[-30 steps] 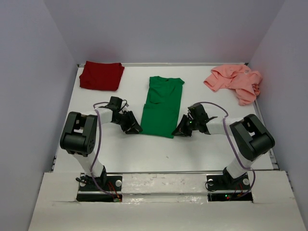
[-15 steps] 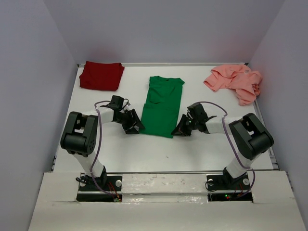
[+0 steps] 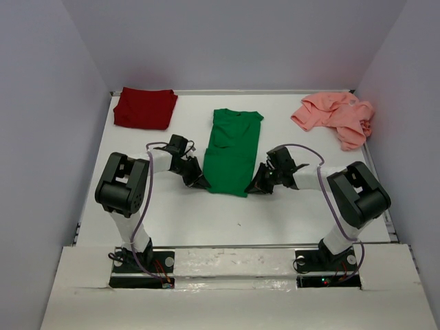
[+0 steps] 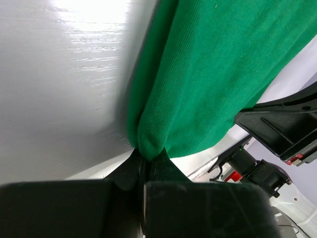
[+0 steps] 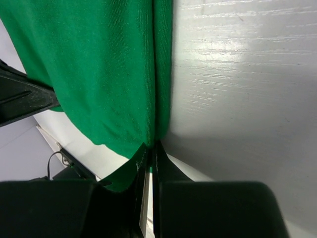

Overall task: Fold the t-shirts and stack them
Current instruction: Fold the tshirt

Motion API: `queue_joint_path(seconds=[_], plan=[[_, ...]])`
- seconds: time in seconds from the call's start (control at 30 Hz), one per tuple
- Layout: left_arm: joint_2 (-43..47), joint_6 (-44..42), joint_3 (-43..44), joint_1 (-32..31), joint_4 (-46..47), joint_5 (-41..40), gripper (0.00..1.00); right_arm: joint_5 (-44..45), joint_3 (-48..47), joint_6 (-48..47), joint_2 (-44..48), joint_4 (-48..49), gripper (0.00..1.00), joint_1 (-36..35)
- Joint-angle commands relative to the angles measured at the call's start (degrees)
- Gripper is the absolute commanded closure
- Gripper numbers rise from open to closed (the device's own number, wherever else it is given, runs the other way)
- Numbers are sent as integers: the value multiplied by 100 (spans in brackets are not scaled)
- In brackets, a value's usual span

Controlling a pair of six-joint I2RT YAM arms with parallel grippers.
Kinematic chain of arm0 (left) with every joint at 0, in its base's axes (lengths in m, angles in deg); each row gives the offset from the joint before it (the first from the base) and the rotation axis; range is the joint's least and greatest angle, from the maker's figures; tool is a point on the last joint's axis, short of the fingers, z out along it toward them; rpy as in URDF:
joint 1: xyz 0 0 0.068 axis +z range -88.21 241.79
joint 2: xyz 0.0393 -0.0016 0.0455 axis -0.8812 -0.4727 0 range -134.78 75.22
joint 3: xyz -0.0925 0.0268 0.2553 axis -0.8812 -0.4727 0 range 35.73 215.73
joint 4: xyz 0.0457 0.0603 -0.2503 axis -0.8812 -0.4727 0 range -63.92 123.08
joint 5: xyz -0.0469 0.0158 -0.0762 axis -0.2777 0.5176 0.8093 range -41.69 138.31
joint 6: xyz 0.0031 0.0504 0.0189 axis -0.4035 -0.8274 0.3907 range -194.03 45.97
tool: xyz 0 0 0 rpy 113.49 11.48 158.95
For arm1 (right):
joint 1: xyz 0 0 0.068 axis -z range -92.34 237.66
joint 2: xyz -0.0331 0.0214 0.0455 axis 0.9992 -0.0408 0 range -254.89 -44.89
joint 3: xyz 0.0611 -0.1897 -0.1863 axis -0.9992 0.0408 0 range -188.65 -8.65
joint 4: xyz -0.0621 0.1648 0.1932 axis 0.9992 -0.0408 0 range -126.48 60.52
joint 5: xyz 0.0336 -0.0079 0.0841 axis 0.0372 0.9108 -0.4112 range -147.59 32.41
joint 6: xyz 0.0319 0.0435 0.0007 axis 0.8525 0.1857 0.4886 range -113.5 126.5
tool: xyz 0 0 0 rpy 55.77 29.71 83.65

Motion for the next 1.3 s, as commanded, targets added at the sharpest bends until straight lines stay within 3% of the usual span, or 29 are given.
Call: queue_joint_path(seconds=[0.0,0.3,0.5,0.83,1.07,1.27], plan=[[-34,-253,-10,-2,-454,-597,100,542,-111,-306,-101,-644,100,-53],[502,-271,-300,-11,-700,-422,100,464,-375,-640,92,-1593,100,9],[967,-96,-686,-98,-823,-229,100,-71,-445,-877,268,-2419,100,9],[1618,1583,-1021,-1548,-314,-202,100,-257,-481,-1405,778,-3492,100,9],[2216,2093,-1214,-1813,-374,-228,100,-170,-673,-1422,1437,-4071,100,9],[2296,1883,-881,-1804,-892,-378,100,-90,-1376,-1396,1675,-4739,100,9]])
